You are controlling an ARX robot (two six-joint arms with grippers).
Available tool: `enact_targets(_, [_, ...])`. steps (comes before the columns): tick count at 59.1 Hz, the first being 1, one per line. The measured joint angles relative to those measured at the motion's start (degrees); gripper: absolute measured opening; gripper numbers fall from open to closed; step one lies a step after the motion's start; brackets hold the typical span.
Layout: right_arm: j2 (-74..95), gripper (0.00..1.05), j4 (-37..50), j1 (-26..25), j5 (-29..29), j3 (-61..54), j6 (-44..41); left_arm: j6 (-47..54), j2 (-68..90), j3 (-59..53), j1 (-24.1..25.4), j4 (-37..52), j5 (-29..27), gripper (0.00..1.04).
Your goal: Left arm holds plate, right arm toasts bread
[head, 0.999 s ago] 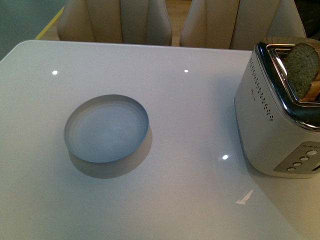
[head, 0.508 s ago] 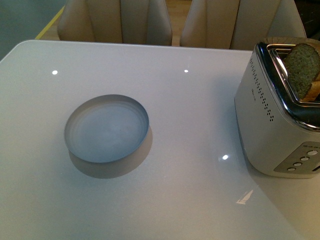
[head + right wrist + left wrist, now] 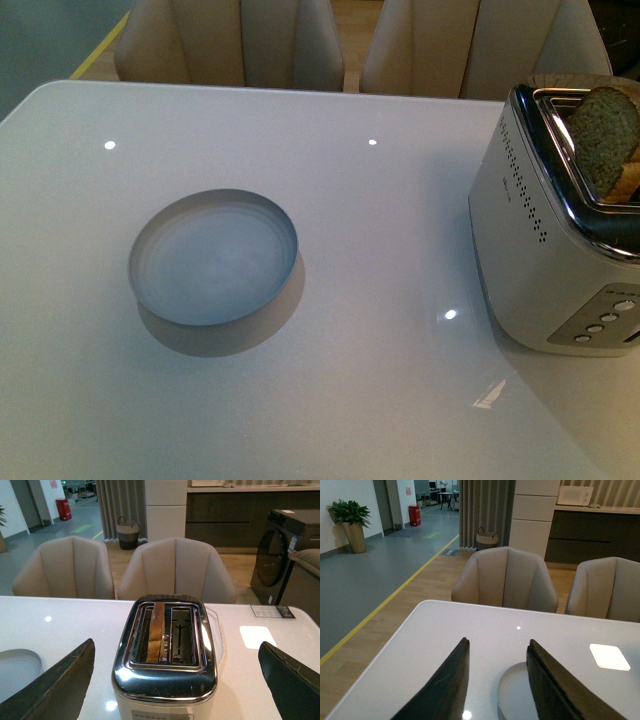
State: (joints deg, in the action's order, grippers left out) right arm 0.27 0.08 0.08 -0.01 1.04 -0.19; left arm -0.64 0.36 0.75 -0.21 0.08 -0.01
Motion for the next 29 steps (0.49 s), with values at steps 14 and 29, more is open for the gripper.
enact_targets(14, [0.0, 0.96, 0.0, 0.0, 0.0, 0.0, 0.0, 0.0, 0.0, 0.0, 0.0, 0.0, 0.0, 0.98])
enact_targets(29, [0.0, 0.96, 0.0, 0.0, 0.0, 0.0, 0.0, 0.1, 0.0, 0.0, 0.0, 0.0, 0.0, 0.97])
